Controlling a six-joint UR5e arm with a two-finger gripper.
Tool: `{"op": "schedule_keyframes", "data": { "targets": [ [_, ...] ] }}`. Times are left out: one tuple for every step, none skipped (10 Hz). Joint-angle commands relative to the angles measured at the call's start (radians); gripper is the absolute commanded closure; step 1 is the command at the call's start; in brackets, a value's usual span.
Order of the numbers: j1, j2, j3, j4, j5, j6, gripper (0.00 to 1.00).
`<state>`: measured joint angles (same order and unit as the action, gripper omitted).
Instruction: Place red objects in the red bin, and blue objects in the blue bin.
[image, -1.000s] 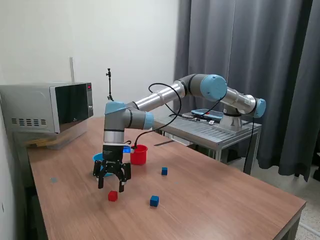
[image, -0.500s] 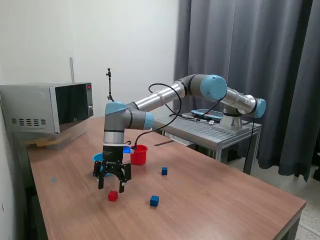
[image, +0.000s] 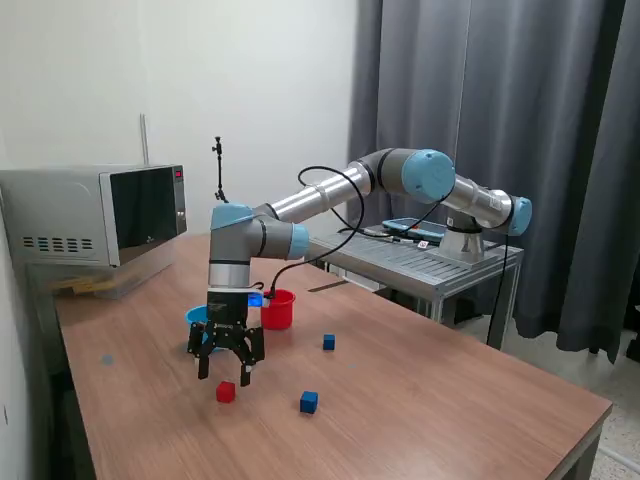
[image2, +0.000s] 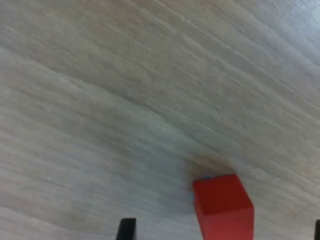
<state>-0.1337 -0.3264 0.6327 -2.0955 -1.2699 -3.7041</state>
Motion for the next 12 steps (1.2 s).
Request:
{"op": "schedule_keyframes", "data": {
  "targets": [
    [0.000, 0.006, -0.001, 0.000, 0.003, 0.000, 0.00],
    [0.000, 0.010, -0.002, 0.000, 0.003, 0.000, 0.00],
    [0.000, 0.013, -0.004, 0.000, 0.001, 0.000, 0.00],
    [0.000, 0.013, -0.005, 0.000, -0.003, 0.000, 1.00],
    [0.000, 0.013, -0.007, -0.001, -0.003, 0.000, 1.00],
    [0.000, 0.013, -0.007, -0.001, -0.003, 0.000, 1.00],
    [0.000, 0.013, -0.007, -0.001, -0.002, 0.000, 1.00],
    [0.002, 0.013, -0.008, -0.001, -0.003, 0.000, 1.00],
    [0.000, 0.013, -0.008, -0.001, -0.003, 0.000, 1.00],
    [0.002, 0.013, -0.010, -0.001, -0.003, 0.000, 1.00],
    [0.002, 0.013, -0.011, -0.001, -0.003, 0.000, 1.00],
    [0.002, 0.013, -0.014, -0.001, -0.005, 0.000, 1.00]
  ]
}}
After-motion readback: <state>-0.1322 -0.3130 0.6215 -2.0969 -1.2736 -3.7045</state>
